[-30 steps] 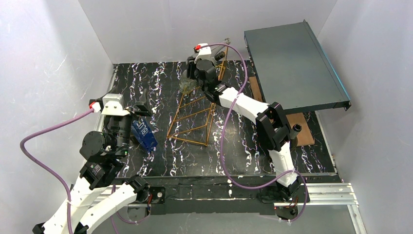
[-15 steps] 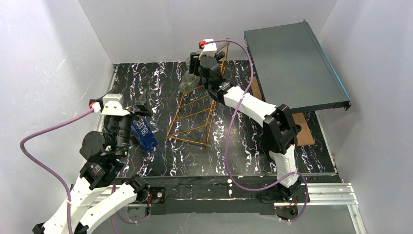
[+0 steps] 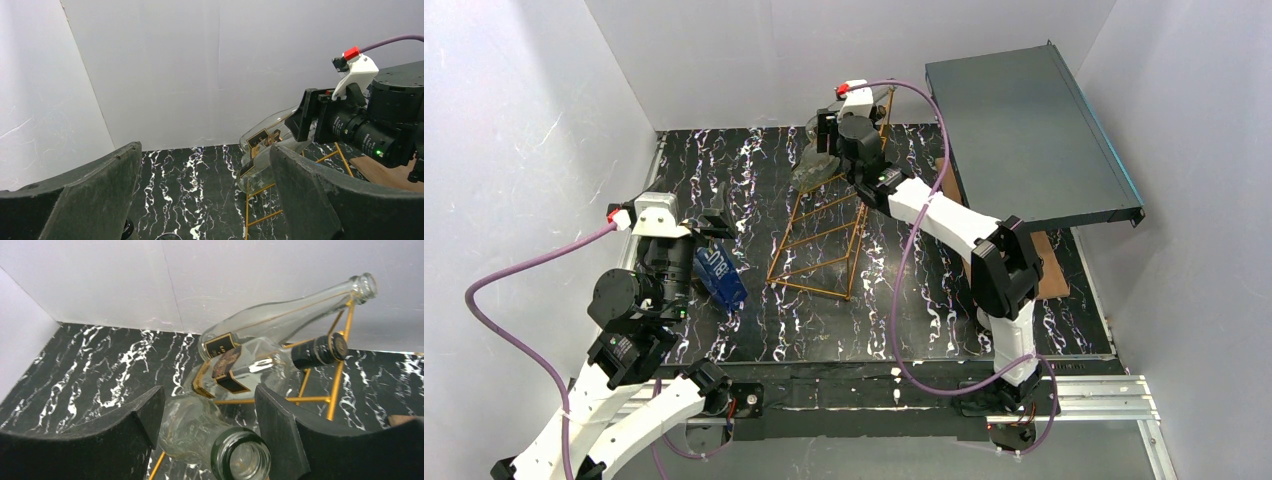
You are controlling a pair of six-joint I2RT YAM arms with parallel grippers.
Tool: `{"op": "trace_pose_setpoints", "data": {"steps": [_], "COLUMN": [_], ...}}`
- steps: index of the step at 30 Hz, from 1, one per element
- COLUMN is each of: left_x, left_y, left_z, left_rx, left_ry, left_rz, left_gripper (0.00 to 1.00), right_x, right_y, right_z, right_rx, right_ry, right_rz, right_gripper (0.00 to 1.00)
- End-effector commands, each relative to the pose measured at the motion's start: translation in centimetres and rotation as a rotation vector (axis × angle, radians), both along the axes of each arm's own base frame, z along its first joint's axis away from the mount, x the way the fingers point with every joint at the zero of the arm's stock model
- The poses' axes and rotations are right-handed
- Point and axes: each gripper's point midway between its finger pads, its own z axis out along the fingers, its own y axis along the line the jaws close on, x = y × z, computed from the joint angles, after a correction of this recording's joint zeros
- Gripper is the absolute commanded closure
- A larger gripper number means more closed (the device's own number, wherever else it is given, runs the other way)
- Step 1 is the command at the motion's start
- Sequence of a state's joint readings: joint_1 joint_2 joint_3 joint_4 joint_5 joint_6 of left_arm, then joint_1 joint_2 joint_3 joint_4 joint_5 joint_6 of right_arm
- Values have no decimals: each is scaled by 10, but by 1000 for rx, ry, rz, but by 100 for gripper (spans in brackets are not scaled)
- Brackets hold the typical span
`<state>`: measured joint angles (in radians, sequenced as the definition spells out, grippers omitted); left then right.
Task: Put the wine bottle on the wine rack
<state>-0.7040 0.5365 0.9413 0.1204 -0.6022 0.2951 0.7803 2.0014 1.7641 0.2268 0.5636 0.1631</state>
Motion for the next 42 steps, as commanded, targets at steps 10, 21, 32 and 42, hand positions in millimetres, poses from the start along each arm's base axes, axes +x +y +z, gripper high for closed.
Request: {"op": "trace_pose_setpoints", "data": {"steps": [10, 21, 32, 42], "left_x": [1, 4, 6, 10], "left_y": [-2, -5, -9, -12], "left_z": [5, 3, 0, -3], "left_rx": [-27, -21, -23, -12], "left_ry": [-17, -9, 0, 13], "left_rz": [-7, -10, -24, -23], "left_gripper": [1, 1, 1, 1], "right_x": [-26, -58, -137, -237], "right_y": [-43, -72, -130, -245], "right_z": [72, 93, 108, 118], "right_rx": [3, -54, -70, -54], "right_ry": [-131, -142, -44, 59], "right_rz": [-69, -40, 47, -52], "right_gripper": [22, 21, 18, 15]}}
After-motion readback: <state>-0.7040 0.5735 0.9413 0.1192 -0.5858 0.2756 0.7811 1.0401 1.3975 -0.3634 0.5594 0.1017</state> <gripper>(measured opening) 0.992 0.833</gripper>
